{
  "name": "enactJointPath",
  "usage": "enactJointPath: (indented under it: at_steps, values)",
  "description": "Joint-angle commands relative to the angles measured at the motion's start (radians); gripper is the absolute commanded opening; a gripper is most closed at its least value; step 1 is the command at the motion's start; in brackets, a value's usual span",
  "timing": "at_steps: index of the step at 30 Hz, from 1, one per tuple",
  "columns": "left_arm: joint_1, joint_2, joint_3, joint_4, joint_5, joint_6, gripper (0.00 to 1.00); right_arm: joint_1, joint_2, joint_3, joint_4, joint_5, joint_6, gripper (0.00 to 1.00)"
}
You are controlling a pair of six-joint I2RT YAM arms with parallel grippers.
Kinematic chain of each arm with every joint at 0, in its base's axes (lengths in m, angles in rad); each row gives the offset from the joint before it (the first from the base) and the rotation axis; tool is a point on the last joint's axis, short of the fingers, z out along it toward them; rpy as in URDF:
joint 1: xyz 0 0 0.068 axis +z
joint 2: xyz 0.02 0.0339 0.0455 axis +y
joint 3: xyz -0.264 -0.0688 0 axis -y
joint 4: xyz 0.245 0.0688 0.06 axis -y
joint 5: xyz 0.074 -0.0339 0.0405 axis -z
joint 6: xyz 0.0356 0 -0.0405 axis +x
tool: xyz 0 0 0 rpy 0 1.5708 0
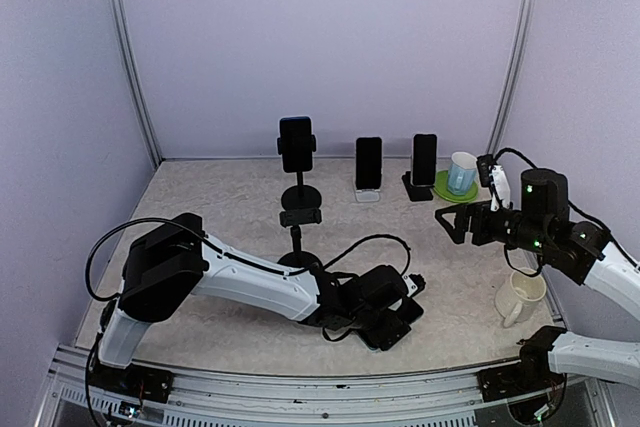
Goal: Place the phone on the phone stand
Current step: Pick up the phone from the center of the board.
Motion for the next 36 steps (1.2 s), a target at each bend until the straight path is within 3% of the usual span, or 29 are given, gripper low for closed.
enactJointPath:
  at_steps: [1,11,20,36]
  values:
    - [-0.006,0.049,-0.001,-0.082,0.027,-0.012,0.8,-0.011,-0.02,-0.011,0.014,-0.005,-0.008,1.0]
    - [-0.006,0.02,-0.011,-0.065,0.016,-0.001,0.68,-0.011,-0.012,-0.023,0.01,-0.034,0.002,1.0]
    - [-0.007,-0.093,-0.093,0.075,-0.063,0.013,0.62,-0.011,-0.012,-0.064,0.031,-0.077,0.052,1.0]
    - [-0.025,-0.216,-0.17,0.2,-0.199,0.039,0.6,-0.011,-0.051,-0.157,0.111,-0.204,0.169,0.99]
